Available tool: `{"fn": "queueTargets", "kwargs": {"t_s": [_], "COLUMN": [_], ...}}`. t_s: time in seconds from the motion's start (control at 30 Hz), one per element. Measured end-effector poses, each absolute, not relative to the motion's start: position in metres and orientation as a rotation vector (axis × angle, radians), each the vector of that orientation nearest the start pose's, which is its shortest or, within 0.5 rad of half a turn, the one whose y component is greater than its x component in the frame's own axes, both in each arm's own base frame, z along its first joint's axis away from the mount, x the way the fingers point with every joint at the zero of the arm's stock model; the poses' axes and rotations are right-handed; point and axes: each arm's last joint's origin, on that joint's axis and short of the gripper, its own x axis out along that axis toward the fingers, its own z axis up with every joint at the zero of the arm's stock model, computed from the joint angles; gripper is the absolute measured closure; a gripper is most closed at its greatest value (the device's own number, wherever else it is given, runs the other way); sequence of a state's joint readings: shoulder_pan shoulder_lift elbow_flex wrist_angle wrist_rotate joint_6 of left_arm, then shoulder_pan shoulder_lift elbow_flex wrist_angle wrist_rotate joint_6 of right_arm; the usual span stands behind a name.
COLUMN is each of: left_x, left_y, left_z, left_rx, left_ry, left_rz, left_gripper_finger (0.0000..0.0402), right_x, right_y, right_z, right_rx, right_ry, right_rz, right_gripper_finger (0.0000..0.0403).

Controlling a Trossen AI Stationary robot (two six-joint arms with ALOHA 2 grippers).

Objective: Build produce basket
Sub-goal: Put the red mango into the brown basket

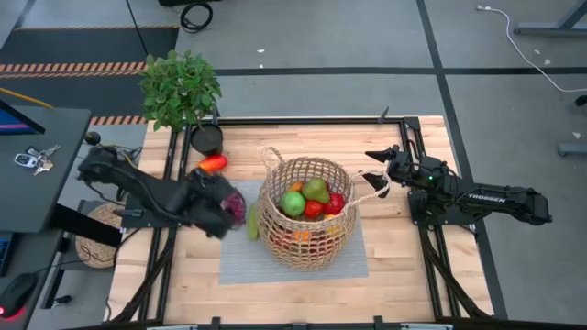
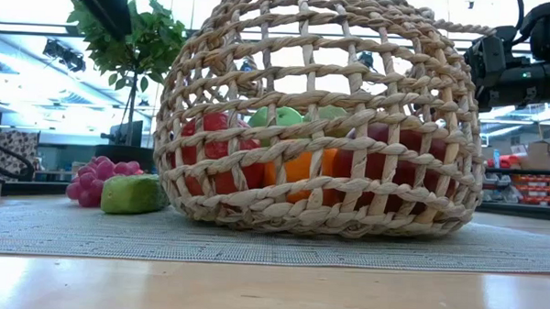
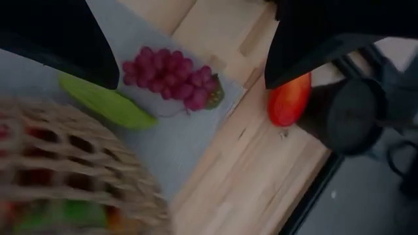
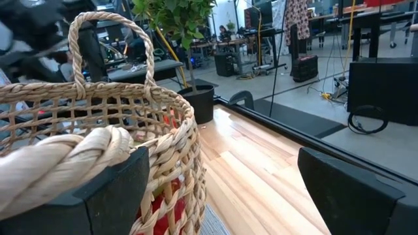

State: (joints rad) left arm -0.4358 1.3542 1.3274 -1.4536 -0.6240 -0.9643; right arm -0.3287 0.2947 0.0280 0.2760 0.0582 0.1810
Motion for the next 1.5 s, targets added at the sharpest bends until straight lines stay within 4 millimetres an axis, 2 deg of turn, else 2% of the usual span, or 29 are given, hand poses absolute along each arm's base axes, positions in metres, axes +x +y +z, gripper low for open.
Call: {"fn": "queueTargets", "kwargs": {"t_s": [0.13,0.27,0.5,0.7,0.83,1.0,1.5], "left_x": [0.184,0.177,0.183,0.198,0.209,0.220,0.223], "left_y": [-0.042,-0.010,0.038,0.067,0.078,0.082,0.101], "left_z": [0.307,0.279,0.244,0.219,0.203,0.187,0.159], "left_rx": [-0.220,-0.331,-0.406,-0.374,-0.323,-0.262,-0.212], "left_ry": [0.973,1.002,1.101,1.288,1.415,1.515,1.656], "left_rz": [0.773,0.859,1.044,1.038,1.020,1.004,1.033], "left_gripper_finger": [0.0012,0.0013,0.0013,0.0013,0.0013,0.0013,0.0013], "right_x": [0.109,0.109,0.109,0.109,0.109,0.109,0.109], "right_y": [-0.039,-0.039,-0.039,-0.039,-0.039,-0.039,-0.039], "right_z": [0.174,0.174,0.174,0.175,0.175,0.175,0.176], "right_rx": [0.177,0.177,0.177,0.177,0.177,0.176,0.175], "right_ry": [-0.044,-0.044,-0.044,-0.045,-0.051,-0.055,-0.060], "right_rz": [-0.385,-0.385,-0.385,-0.382,-0.385,-0.384,-0.383], "right_gripper_finger": [0.0009,0.0009,0.0009,0.0009,0.0009,0.0009,0.0009]}}
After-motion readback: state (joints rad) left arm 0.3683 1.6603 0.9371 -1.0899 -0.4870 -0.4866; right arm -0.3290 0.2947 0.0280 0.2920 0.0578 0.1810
